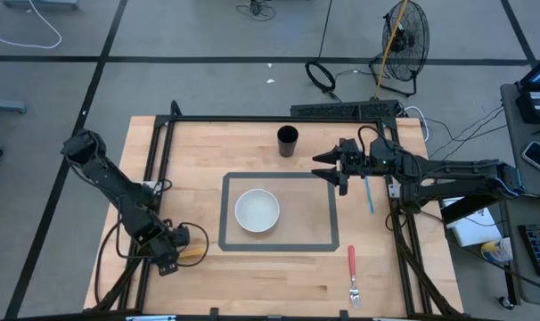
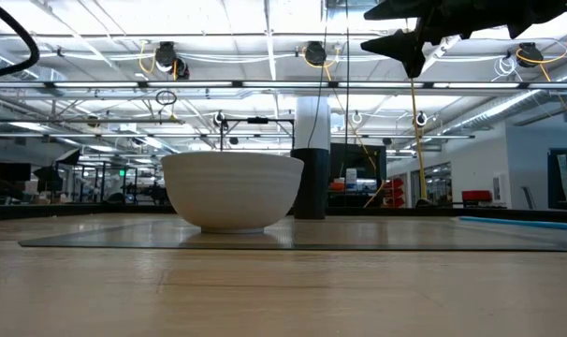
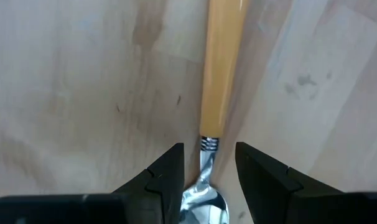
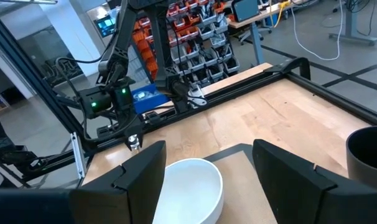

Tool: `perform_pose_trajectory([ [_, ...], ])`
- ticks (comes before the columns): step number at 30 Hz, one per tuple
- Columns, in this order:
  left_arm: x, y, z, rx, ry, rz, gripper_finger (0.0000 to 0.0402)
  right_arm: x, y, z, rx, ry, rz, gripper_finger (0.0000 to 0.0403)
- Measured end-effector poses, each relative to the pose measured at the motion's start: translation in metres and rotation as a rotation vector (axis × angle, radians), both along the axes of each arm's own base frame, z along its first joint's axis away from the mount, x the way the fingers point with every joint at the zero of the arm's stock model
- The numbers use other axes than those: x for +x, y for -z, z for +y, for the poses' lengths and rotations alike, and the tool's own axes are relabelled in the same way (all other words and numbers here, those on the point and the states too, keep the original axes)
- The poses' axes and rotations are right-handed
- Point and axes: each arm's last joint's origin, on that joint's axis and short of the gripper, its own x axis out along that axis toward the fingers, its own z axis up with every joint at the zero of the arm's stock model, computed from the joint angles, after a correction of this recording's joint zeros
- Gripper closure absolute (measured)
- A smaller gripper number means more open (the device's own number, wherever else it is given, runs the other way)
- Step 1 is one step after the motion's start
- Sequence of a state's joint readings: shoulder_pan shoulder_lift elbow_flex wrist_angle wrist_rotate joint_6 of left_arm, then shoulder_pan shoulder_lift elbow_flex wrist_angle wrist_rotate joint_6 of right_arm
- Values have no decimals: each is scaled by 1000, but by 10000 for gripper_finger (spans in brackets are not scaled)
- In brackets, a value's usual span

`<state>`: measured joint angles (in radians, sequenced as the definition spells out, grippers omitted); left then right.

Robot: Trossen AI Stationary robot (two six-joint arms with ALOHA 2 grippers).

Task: Pick & Place Utensil
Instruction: Put the yellow spoon into the white bowl on the light brown mat

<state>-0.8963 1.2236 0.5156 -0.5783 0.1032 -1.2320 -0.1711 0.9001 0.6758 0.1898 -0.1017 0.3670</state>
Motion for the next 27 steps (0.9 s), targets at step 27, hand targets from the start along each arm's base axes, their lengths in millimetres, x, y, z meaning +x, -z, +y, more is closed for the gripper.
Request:
perform_pose_trajectory([
  [27,2,18,-2,117,-31,66,323,0,0,0,13,2,-1,165],
])
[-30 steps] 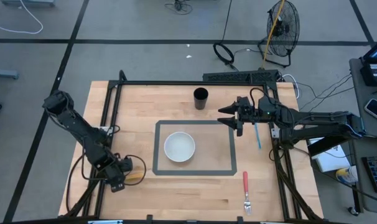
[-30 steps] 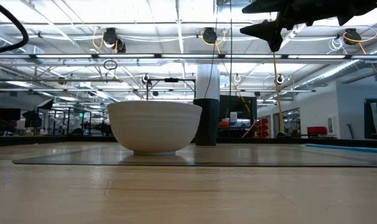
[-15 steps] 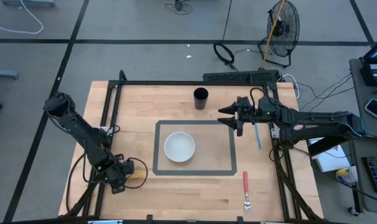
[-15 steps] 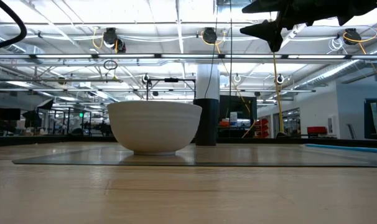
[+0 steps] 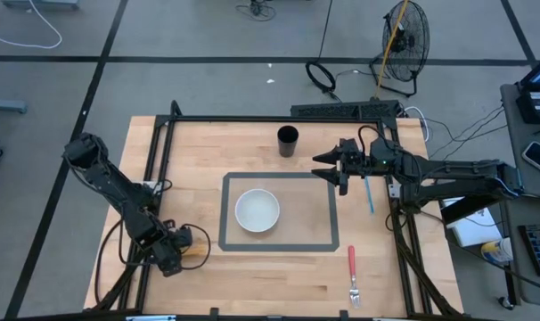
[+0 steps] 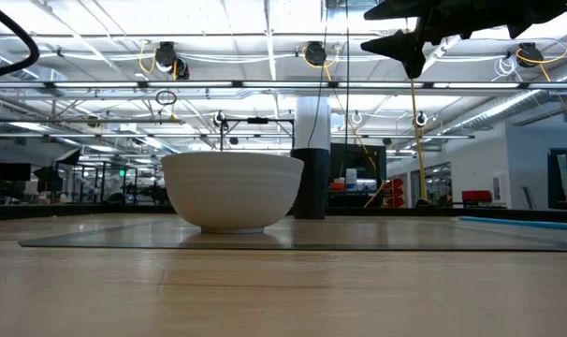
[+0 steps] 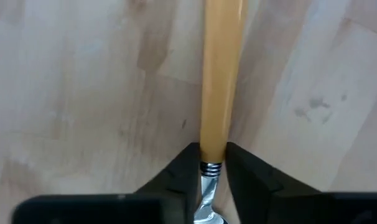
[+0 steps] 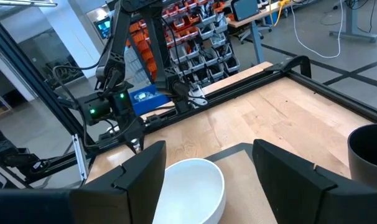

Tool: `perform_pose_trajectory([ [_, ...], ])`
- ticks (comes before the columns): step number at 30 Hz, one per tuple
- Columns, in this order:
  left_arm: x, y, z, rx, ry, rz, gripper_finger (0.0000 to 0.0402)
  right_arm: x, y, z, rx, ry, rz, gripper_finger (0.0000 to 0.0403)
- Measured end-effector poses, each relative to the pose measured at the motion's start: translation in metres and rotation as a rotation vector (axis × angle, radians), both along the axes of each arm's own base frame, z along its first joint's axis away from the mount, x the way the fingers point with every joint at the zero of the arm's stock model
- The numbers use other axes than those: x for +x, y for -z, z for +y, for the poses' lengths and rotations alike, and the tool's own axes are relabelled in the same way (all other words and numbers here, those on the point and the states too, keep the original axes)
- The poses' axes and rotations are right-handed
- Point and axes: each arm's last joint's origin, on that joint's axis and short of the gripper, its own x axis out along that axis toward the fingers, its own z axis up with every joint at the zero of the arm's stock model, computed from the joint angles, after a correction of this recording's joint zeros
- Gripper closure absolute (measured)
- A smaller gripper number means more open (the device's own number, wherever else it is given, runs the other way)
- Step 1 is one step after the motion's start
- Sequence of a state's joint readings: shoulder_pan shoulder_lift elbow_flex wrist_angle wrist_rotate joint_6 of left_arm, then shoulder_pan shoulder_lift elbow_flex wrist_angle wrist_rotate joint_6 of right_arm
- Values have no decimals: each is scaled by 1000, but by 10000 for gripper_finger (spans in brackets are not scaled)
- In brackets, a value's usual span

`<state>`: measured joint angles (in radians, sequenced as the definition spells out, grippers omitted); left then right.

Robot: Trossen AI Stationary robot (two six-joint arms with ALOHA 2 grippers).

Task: Pick & Place Utensil
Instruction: Put the yellow spoon into the white bowl on the light brown mat

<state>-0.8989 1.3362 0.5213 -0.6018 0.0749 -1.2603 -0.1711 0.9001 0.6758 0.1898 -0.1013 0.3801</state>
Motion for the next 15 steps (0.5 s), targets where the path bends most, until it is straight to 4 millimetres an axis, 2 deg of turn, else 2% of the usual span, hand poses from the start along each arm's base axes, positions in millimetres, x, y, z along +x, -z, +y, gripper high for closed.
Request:
perform_pose_trajectory([
  [4,1,1,-1,9,-61,9,364,0,0,0,0,0,0,165],
  [9,1,1,0,28,-198,18,363,0,0,0,-1,0,0,165],
  [15,1,2,1,43,-304,12,292,0,0,0,-2,0,1,165],
])
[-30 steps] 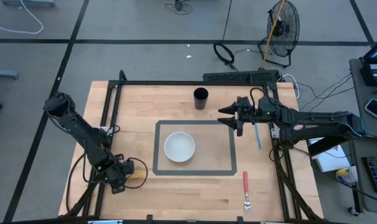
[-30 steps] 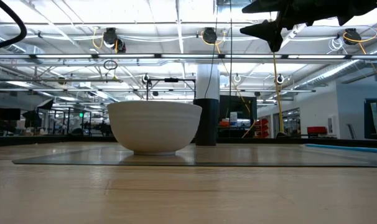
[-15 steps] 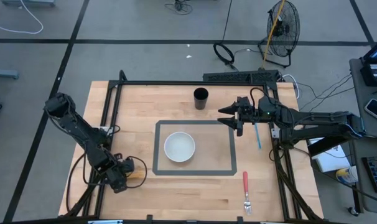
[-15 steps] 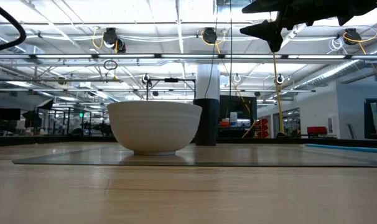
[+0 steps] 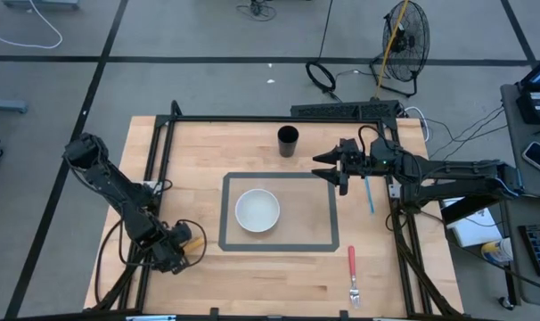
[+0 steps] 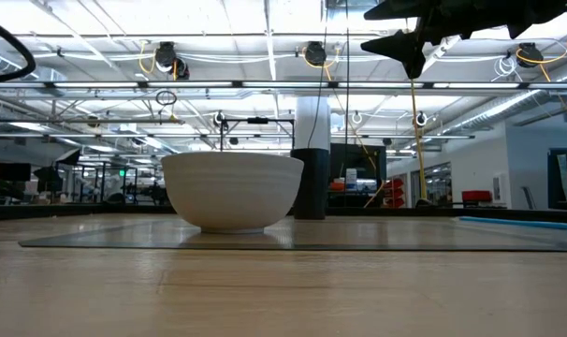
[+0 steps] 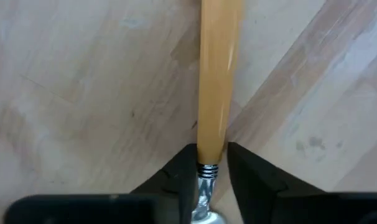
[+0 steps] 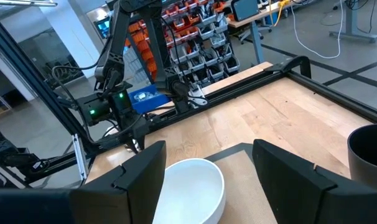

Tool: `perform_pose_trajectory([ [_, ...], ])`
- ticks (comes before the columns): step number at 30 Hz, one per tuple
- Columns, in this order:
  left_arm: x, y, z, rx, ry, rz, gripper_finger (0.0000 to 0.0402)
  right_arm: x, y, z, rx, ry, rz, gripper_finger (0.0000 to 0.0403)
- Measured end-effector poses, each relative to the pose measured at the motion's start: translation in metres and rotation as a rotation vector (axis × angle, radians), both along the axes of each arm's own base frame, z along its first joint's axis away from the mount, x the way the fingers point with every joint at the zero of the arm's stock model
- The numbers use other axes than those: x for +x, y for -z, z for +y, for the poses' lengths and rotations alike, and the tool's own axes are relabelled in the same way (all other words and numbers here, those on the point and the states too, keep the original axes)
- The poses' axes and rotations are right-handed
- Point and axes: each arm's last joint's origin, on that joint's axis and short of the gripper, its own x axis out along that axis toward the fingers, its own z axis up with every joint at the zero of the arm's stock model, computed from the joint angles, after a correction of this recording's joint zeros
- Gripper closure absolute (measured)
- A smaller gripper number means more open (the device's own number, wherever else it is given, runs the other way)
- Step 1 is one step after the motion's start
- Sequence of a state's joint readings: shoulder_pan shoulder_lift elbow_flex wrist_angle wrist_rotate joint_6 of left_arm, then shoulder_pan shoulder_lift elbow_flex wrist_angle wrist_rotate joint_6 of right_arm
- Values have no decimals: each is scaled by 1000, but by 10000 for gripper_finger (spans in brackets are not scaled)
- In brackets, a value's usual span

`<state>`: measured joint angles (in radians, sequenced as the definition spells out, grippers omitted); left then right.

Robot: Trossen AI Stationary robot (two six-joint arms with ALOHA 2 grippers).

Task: Pick & Place Utensil
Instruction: Put the yellow spoon into the white bowl on the light brown mat

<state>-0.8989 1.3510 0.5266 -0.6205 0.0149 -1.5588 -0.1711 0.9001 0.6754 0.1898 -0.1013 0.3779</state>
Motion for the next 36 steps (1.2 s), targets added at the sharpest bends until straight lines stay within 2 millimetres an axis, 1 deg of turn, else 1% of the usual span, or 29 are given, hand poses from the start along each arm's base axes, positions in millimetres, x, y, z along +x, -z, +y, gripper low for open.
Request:
perform_pose_trajectory([
  [2,0,0,0,-2,-24,1,279,0,0,0,0,0,0,165],
  [5,0,0,0,-1,-53,0,279,0,0,0,0,0,0,165],
  [8,0,0,0,3,-59,0,298,0,4,0,3,0,10,165],
  [13,-1,0,0,13,-8,-11,343,-1,14,0,50,6,34,165],
  [15,-2,0,-1,19,4,-21,352,-2,18,0,64,7,35,165],
  [17,-2,0,-2,23,-1,-27,353,-2,20,0,73,8,35,165],
  [22,-3,1,-1,37,-49,-11,332,-2,19,0,66,7,20,165],
  [26,-1,2,-1,43,-64,-7,338,-1,15,0,40,4,-14,165],
  [30,3,2,3,48,-151,5,356,-1,11,0,8,2,-52,165],
  [36,9,2,11,59,-368,12,355,-1,9,-1,-2,8,-71,165],
])
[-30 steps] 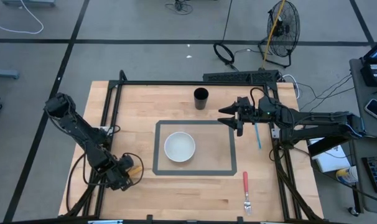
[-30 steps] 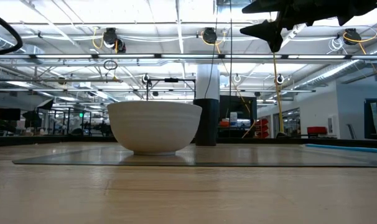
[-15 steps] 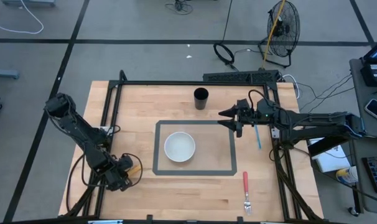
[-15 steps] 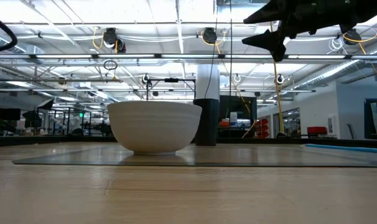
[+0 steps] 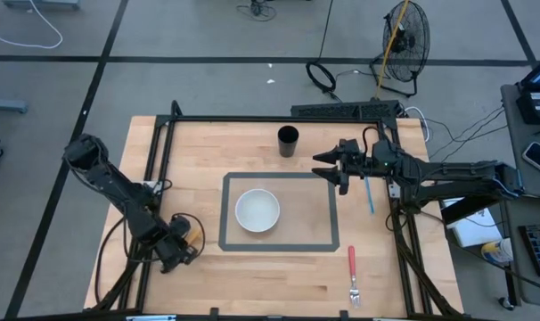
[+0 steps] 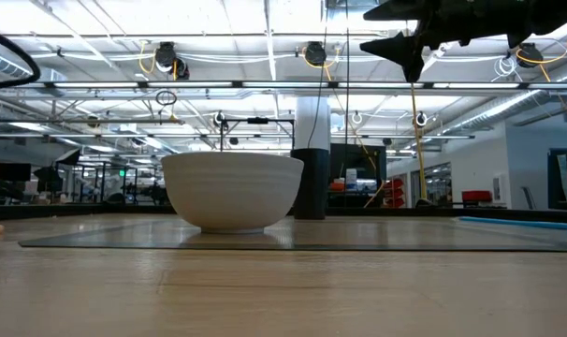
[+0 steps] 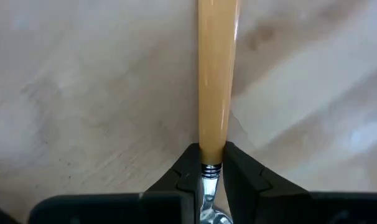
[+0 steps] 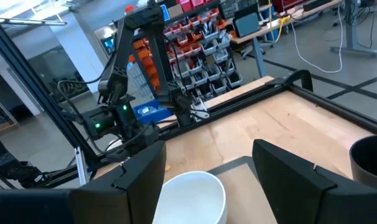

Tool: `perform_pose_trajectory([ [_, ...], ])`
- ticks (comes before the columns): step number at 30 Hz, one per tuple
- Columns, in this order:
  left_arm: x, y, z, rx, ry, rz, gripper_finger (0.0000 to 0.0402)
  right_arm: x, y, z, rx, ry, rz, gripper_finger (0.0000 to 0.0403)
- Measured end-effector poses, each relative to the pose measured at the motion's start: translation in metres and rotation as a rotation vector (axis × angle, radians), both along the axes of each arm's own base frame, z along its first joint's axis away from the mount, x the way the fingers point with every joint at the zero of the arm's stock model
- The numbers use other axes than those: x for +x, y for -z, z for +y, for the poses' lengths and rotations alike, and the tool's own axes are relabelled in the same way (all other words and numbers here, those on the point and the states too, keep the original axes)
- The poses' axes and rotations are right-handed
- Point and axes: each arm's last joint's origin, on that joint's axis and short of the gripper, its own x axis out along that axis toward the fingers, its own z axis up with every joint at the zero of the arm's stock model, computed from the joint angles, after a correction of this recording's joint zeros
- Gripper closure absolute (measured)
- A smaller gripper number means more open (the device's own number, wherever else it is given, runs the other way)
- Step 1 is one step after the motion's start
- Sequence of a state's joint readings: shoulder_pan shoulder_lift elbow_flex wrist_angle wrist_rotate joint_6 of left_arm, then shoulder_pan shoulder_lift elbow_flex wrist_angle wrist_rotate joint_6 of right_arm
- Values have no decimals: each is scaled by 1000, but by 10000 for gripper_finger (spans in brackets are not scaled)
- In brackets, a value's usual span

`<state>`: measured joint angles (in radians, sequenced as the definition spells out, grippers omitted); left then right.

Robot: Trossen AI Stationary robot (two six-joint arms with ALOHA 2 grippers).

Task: Pick & Place Utensil
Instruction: Put the yellow spoon into the white bowl on the light brown mat

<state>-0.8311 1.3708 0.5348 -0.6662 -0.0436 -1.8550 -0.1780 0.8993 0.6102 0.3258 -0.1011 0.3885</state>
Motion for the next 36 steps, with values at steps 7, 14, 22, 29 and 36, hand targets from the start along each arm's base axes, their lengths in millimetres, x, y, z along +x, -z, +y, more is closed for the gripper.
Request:
perform_pose_trajectory([
  [7,9,0,9,-3,-254,-8,346,0,0,0,9,0,0,165],
  [14,17,0,15,2,-352,-72,325,0,-1,0,17,1,-8,165],
  [22,19,0,15,3,-371,-115,301,0,-1,0,36,1,-9,165],
  [29,18,0,15,4,-320,-94,360,0,-1,0,38,1,-9,165],
  [36,17,0,16,10,-315,-74,361,0,-1,0,44,-2,-10,165],
])
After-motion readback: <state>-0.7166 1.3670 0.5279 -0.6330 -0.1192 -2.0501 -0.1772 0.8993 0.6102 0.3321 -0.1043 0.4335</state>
